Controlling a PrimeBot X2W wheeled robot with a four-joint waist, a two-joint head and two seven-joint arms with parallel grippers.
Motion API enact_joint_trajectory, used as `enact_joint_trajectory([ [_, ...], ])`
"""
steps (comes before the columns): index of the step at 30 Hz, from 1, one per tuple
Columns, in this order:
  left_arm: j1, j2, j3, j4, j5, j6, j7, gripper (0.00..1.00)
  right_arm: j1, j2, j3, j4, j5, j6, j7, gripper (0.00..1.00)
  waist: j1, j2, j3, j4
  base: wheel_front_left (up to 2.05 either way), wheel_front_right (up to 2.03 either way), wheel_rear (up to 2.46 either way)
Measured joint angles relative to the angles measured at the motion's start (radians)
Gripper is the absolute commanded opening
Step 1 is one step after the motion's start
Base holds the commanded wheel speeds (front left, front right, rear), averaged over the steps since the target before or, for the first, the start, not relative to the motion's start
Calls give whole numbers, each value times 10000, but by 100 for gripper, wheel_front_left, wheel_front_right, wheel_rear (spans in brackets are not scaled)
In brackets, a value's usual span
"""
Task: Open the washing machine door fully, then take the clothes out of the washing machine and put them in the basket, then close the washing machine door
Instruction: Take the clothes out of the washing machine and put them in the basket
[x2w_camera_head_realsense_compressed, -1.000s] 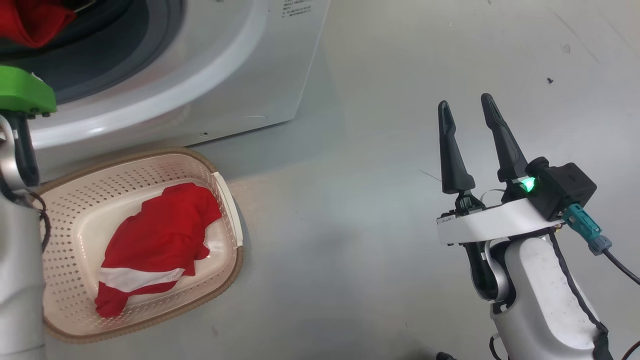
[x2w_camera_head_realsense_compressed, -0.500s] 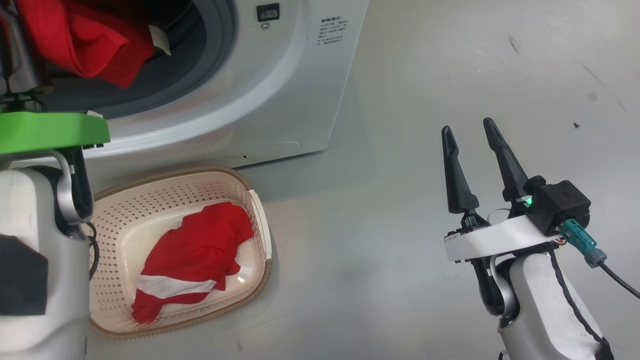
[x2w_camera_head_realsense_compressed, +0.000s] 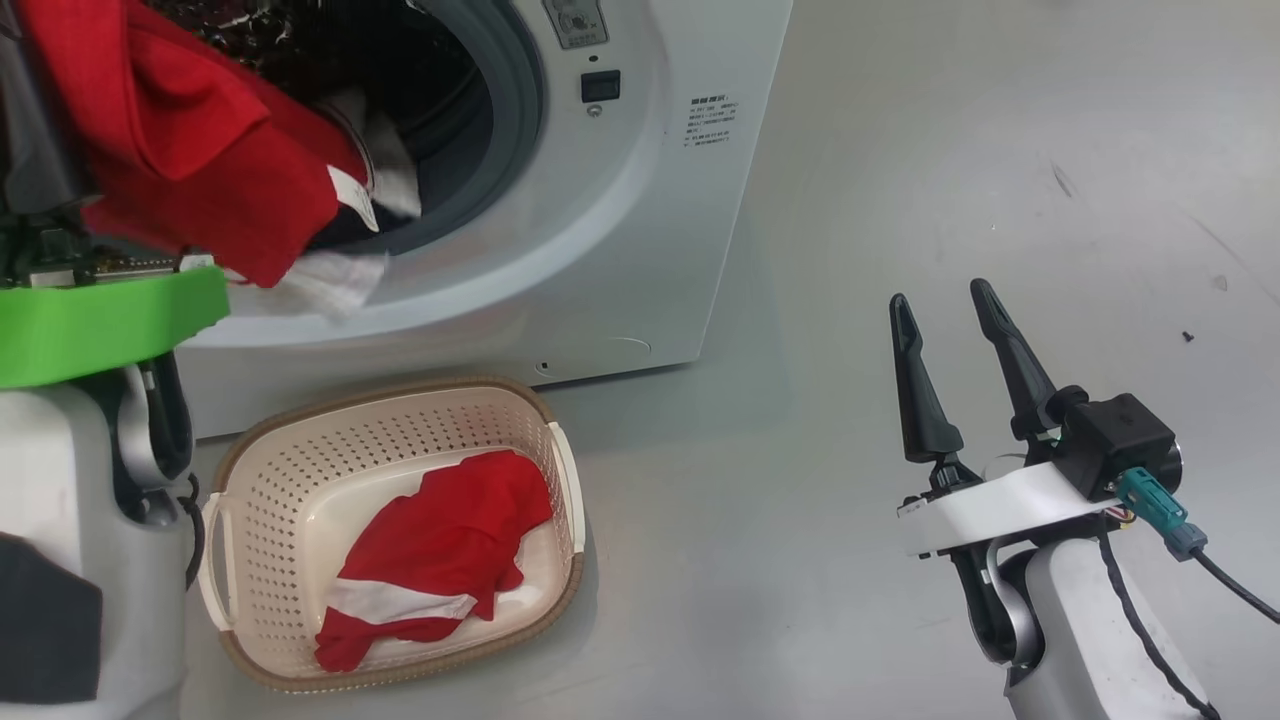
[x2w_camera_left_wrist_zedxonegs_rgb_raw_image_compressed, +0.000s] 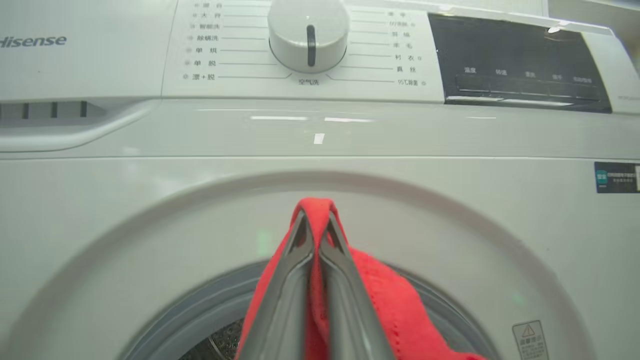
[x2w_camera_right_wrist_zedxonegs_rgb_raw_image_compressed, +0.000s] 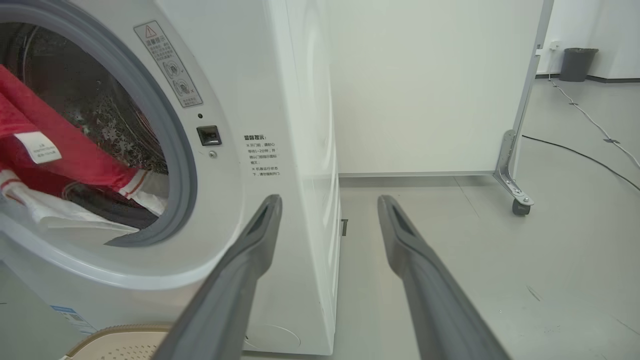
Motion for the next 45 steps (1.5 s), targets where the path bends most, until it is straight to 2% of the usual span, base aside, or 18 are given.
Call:
enact_joint_trajectory([
  [12,1167,-140,-146,-1246,140,0,-44,0,544,2,-79,98,-67,33,0,100,0,0,-779,305,0,0,0],
  [19,2733,-255,-428,-1375,157,0,42,0,706,4,-25,96,-121,136,0,100,0,0,-956,426,0,0,0],
  [30,4595,-520,-895,-426,-121,0,491,0,726,4,25,-63,-297,253,0,100,0,0,-720,424,0,0,0],
  [45,4510,-472,-899,1325,-245,0,675,0,477,4,245,-539,-224,265,0,100,0,0,537,49,0,0,0],
])
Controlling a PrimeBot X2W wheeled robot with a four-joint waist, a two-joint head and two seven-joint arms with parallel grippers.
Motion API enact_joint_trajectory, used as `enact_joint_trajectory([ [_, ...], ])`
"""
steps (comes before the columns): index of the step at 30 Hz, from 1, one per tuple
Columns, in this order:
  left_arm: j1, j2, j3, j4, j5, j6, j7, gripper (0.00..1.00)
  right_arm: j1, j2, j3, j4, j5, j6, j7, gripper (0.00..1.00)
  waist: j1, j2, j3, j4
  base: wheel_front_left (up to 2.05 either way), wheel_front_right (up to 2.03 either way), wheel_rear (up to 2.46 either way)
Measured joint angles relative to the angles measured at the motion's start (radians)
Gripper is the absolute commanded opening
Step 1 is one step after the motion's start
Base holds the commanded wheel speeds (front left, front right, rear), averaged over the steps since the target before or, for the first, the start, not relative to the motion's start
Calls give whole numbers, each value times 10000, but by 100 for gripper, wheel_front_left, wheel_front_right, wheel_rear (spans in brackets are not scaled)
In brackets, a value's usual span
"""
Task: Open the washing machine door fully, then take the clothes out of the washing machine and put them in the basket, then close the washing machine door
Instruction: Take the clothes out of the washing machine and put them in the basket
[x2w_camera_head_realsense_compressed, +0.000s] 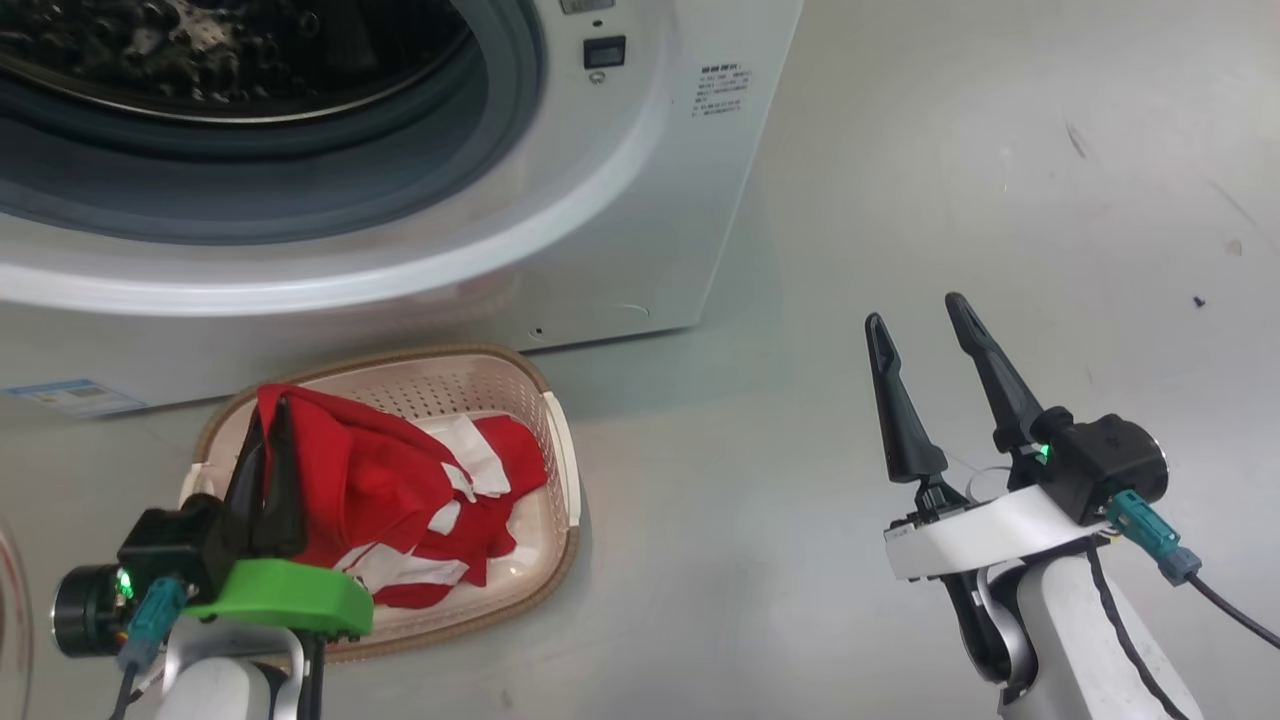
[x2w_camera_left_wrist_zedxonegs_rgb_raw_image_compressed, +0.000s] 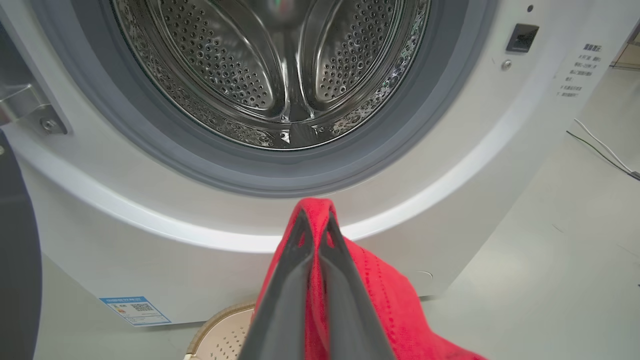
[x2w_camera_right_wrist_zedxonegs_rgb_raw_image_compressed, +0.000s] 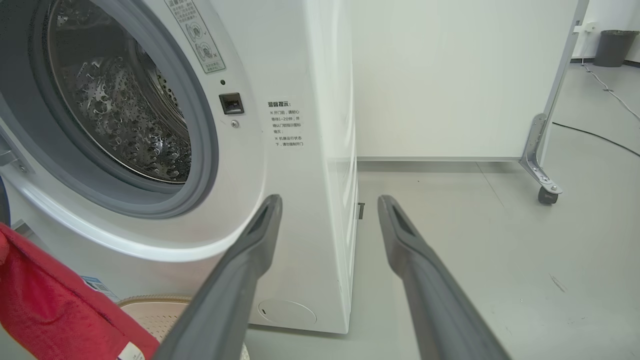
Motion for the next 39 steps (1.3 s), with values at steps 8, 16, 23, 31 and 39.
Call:
enact_joint_trajectory([
  [8,-994,178,6,1329,0,-105,443,0,-501,0,171,-316,412,-12,0,100,0,0,996,-340,0,0,0],
  [16,-2067,278,130,2915,-307,-309,989,0,-1017,0,430,-523,681,-33,0,100,0,0,2037,-745,0,0,0],
  [23,-2765,336,405,4291,-675,-468,1521,0,-1471,0,533,-596,966,-111,0,100,0,0,2825,-1140,0,0,0],
  [31,-3285,355,677,5639,-1103,-554,1881,0,-1700,0,518,-631,1085,-207,0,100,0,0,3394,-1548,0,0,0],
  [39,-3830,349,750,6466,-1181,-663,1912,0,-1791,0,510,-602,1085,-280,0,100,0,0,3541,-1609,0,0,0],
])
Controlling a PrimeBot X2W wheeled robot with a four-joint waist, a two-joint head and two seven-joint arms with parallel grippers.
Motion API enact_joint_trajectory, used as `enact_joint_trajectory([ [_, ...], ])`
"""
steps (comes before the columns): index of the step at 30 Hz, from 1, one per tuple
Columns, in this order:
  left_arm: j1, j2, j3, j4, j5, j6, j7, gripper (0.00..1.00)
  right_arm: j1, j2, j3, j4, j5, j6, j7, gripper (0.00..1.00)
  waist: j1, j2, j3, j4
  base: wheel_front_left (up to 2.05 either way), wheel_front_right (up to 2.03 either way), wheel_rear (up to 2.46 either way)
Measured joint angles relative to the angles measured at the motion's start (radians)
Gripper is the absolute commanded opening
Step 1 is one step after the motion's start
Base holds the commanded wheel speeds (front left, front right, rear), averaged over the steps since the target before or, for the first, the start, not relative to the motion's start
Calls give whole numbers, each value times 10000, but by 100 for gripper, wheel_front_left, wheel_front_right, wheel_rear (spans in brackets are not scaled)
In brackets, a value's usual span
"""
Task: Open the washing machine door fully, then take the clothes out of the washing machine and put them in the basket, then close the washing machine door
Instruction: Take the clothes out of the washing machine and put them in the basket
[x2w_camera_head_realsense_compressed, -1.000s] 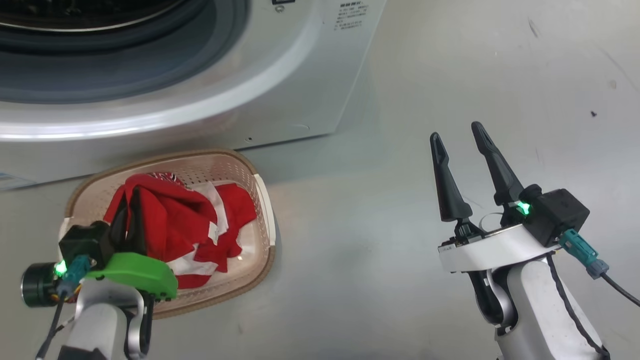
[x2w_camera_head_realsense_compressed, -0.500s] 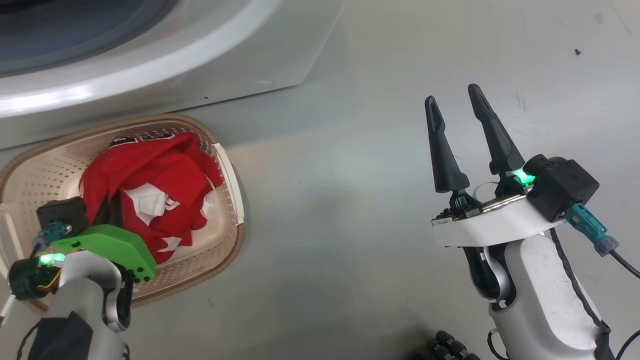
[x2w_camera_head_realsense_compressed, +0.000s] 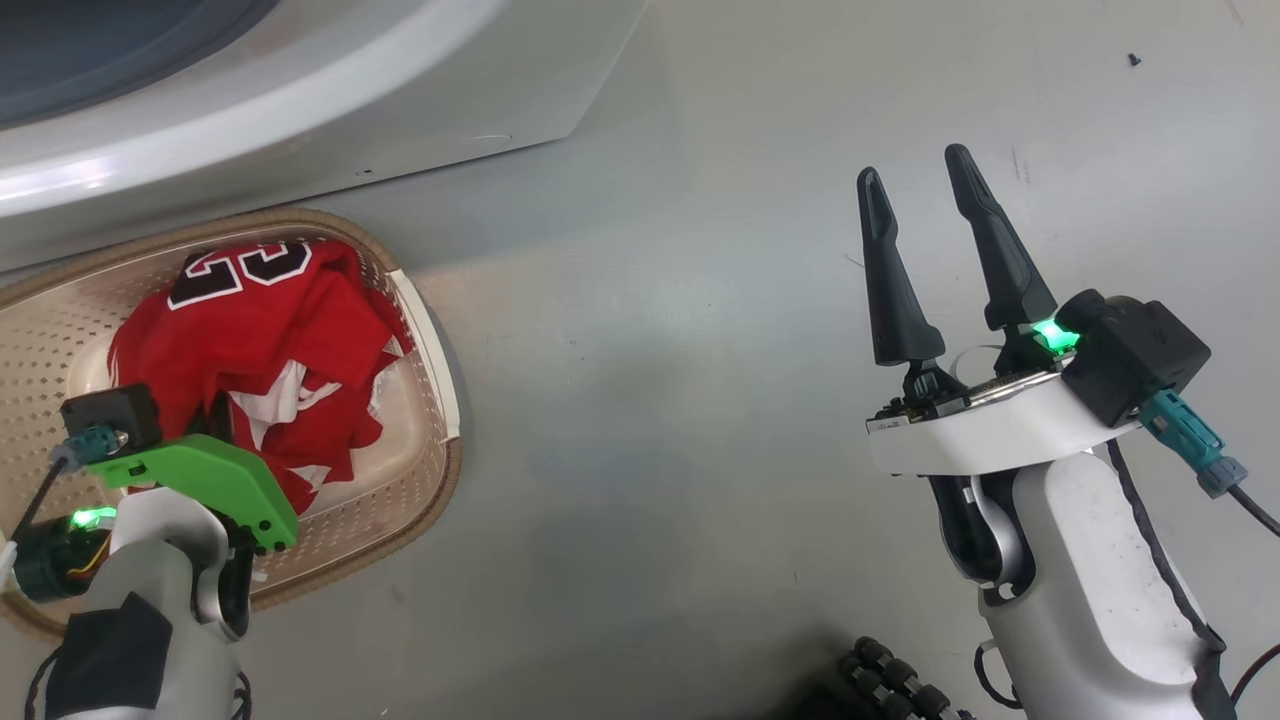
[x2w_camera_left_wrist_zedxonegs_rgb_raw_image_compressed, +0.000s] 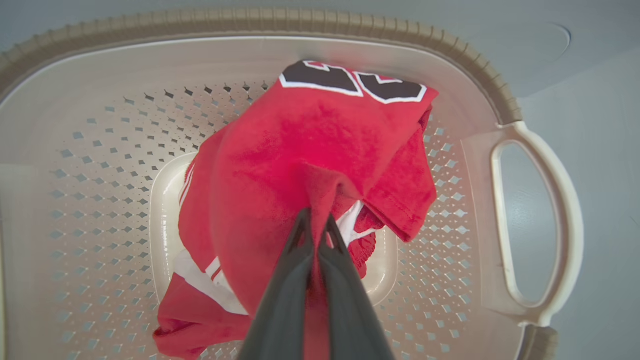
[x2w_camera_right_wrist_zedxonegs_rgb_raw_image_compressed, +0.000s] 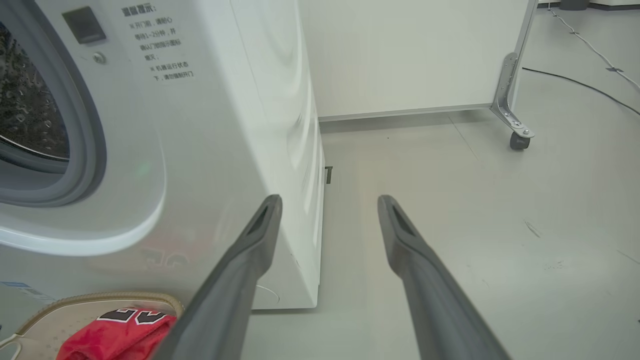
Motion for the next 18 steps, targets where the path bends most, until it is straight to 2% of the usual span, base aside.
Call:
enact_joint_trajectory([
  [3,-173,-25,-4,324,-27,-121,-2,0,-67,0,-4,21,-2,0,0,100,0,0,-17,29,0,0,0],
  [5,-225,-63,-33,558,-77,-159,-52,40,-72,0,-12,73,-10,-2,0,100,0,0,-66,50,0,0,0],
  [6,-234,-86,-38,642,-77,-194,-90,82,-72,0,-21,90,-17,-4,0,100,0,0,-99,65,0,0,0],
  [7,-248,-104,-42,738,-77,-232,-96,100,-72,0,-29,109,-19,-4,0,100,0,0,-131,82,0,0,0],
  [18,-497,-128,-161,1162,63,-328,-1158,100,-70,0,-119,382,-150,-2,0,100,0,0,-663,248,0,0,0],
])
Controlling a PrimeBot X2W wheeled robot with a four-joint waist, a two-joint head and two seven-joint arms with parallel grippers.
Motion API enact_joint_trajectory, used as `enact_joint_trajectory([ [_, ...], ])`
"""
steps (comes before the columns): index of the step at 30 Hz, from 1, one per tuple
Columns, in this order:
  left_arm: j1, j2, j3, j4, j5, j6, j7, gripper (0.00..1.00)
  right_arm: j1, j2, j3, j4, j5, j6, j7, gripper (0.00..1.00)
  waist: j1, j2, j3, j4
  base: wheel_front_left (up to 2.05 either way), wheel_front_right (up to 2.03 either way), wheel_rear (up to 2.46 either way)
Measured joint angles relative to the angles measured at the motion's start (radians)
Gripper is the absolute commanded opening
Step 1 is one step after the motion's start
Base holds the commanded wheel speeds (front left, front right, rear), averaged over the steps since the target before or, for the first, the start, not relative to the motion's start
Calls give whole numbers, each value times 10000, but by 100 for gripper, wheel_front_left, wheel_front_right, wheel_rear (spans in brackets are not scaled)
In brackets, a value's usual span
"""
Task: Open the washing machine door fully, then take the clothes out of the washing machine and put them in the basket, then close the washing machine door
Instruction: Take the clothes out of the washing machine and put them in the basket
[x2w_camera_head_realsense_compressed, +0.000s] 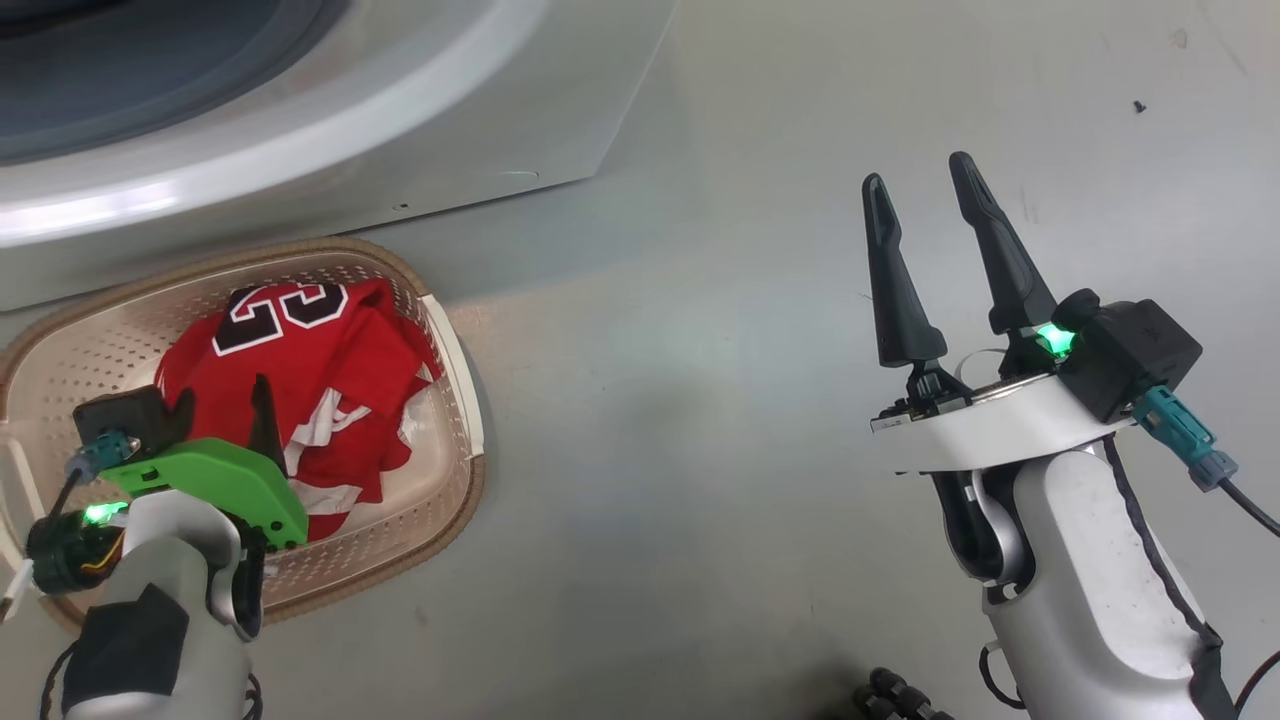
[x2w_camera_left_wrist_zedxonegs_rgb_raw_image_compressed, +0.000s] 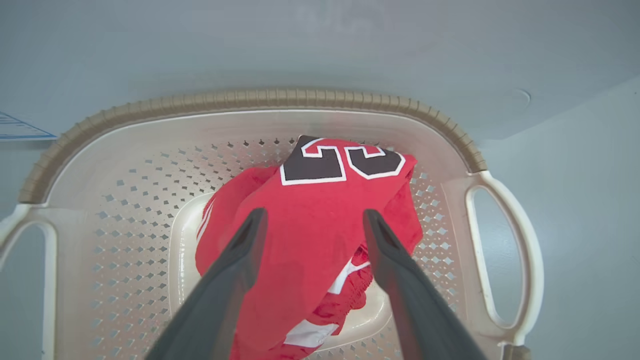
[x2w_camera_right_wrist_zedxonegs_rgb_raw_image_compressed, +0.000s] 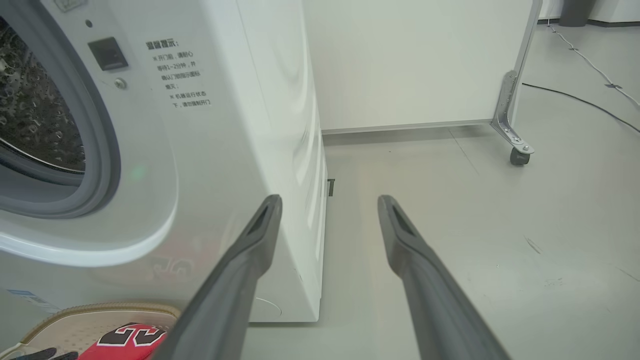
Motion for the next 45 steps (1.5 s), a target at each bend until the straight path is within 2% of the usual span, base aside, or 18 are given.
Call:
enact_joint_trajectory([
  [8,-48,-115,-362,-278,322,-228,-1220,100,113,-2,-282,362,-332,4,0,100,0,0,-625,191,0,0,0],
  [17,-55,-374,-608,-1214,658,-430,-1427,100,463,-4,-617,788,-656,35,0,100,0,0,-1421,629,0,0,0],
  [29,199,-460,-675,-3072,1026,-431,-1427,100,947,-102,-928,1210,-849,111,0,100,0,0,-2633,1252,0,0,0],
  [35,1116,-458,-639,-4197,1375,-305,-1427,100,1351,-90,-986,1260,-1003,155,0,100,0,0,-3449,1572,0,0,0],
  [45,2872,-460,-579,-5333,1488,27,-1427,100,2100,-79,-1122,1298,-1007,192,0,100,0,0,-4507,1855,0,0,0],
])
